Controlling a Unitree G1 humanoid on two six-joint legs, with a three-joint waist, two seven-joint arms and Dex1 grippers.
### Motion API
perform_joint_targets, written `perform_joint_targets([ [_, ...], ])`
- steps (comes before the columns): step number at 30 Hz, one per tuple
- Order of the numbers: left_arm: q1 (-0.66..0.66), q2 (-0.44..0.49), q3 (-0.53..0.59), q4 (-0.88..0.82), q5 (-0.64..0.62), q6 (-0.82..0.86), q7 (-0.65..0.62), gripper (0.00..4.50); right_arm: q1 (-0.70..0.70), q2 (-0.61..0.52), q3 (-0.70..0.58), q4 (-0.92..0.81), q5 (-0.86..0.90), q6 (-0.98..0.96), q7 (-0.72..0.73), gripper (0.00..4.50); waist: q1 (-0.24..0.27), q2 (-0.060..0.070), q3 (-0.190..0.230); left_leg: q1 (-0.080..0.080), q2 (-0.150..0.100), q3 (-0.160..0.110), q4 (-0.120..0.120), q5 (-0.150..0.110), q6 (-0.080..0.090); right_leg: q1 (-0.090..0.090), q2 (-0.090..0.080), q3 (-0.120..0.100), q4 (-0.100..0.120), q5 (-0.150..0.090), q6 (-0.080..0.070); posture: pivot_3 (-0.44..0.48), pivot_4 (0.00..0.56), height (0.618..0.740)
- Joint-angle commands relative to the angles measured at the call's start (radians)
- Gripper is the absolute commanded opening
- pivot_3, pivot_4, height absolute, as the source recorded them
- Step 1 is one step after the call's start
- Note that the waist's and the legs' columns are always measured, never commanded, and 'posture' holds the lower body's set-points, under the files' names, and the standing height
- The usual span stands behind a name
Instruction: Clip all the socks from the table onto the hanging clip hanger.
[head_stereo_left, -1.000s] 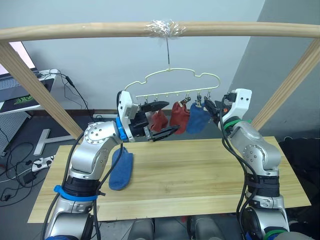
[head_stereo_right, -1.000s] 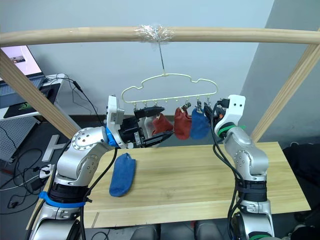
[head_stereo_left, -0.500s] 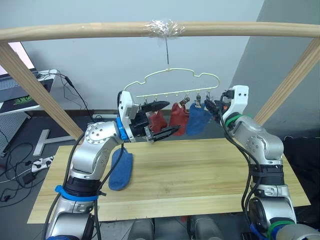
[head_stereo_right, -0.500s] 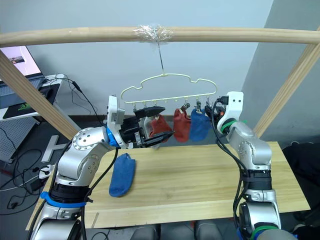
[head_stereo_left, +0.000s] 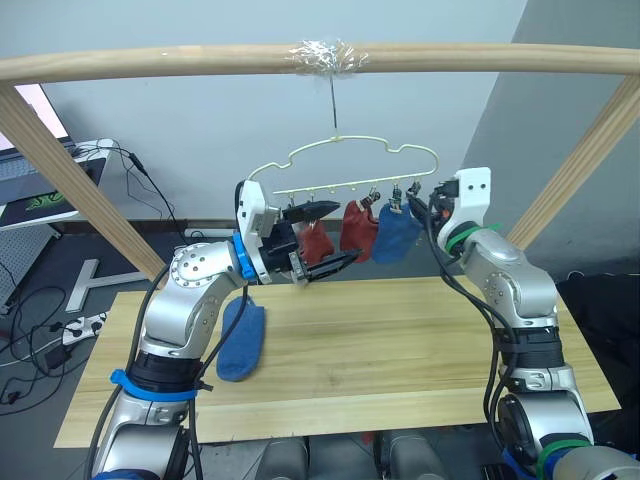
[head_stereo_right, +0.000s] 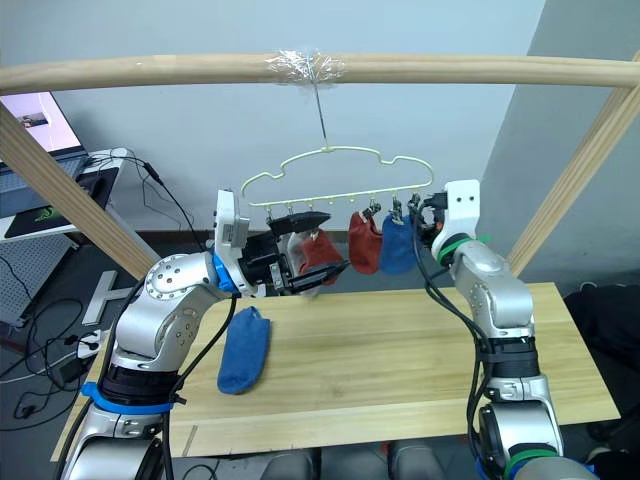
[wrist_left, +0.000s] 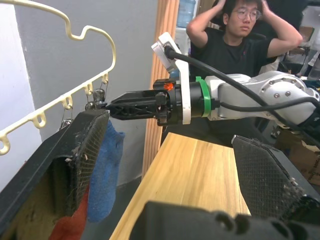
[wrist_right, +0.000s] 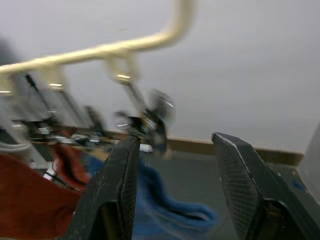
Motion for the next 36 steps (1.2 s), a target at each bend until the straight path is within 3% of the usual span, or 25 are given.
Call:
perform_joint_targets([
  [1, -0.016, -0.005, 0.007, -0.024, -0.006, -0.013, 0.004, 4.5, -0.001, 0.004, 0.015, -0.048, -0.018, -0.029, 0.016, 2.37, 0.0, 0.0, 0.0, 0.0, 0.0, 0.0, 0.0, 0.0, 0.0, 0.0, 0.0, 0.0, 0.0, 0.0, 0.0, 0.14, 0.14, 0.74],
  [21, -0.027, -0.014, 0.038, -0.03, -0.008, -0.033, 0.03, 4.5, -0.02, 0.077, 0.024, -0.031, -0.064, -0.074, -0.03, 2.37, 0.001, 0.0, 0.0, 0.0, 0.0, 0.0, 0.0, 0.0, 0.0, 0.0, 0.0, 0.0, 0.0, 0.0, 0.0, 0.153, 0.14, 0.74],
  [36, -0.022, -0.017, 0.031, -0.037, -0.009, -0.042, 0.046, 4.5, 0.076, 0.145, 0.057, -0.181, -0.22, -0.034, -0.216, 2.37, 0.001, 0.0, 0.0, 0.0, 0.0, 0.0, 0.0, 0.0, 0.0, 0.0, 0.0, 0.0, 0.0, 0.0, 0.0, 0.157, 0.133, 0.74],
])
